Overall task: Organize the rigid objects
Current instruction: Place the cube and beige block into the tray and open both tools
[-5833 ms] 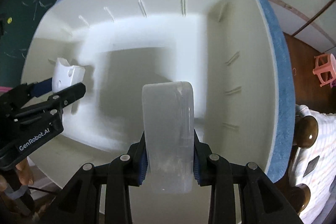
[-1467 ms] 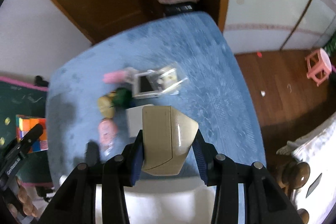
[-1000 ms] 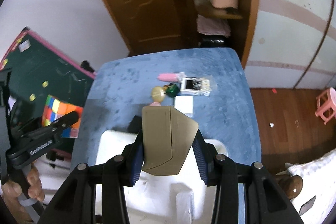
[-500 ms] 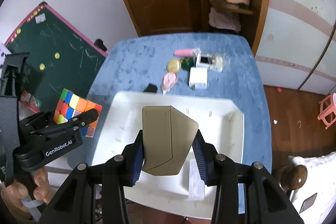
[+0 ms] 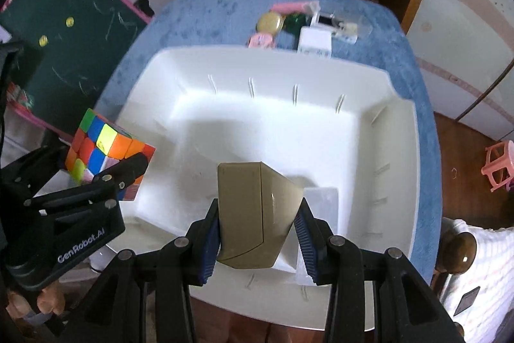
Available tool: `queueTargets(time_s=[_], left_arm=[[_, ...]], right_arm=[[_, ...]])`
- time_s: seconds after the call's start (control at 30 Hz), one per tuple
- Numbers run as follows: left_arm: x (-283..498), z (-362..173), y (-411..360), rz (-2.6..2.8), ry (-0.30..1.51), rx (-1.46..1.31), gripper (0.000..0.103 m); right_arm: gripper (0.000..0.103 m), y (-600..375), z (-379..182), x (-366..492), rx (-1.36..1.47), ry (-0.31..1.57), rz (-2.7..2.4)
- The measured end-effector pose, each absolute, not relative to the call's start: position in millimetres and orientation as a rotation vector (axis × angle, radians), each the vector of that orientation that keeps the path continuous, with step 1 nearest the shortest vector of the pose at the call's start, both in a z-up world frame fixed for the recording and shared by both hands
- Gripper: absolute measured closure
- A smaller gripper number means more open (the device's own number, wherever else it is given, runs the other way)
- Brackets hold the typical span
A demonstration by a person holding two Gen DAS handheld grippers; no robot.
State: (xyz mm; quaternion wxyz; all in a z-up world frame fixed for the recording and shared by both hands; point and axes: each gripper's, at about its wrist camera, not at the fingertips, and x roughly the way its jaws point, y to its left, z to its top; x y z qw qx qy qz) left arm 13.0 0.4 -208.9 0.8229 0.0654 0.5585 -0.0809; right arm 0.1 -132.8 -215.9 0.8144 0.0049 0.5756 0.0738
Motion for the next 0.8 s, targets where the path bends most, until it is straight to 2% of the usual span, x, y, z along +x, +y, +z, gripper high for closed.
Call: queueTargets(time_s=[0.33,0.43,0.5,0.8], left_arm=[[10,-239,3,-0.194,1.266,0.150,0.038],[7,-234,1,-0.203,1.247,0.156,0.030],[6,-231,-1,-0.202,1.228,0.176,0.029],[11,-208,4,-0.170,1.185,0.182,0.025]], right_arm=[[0.057,-119,-249,-1,-0.064,1.311,0.170],[0.050,-115,-251,-5,-0.097,1.300,0.164],[0.044,-114,-247,-7,-0.112,1.279,0.165],[0.043,-114,-226,-12,-0.141,1.226,0.166]])
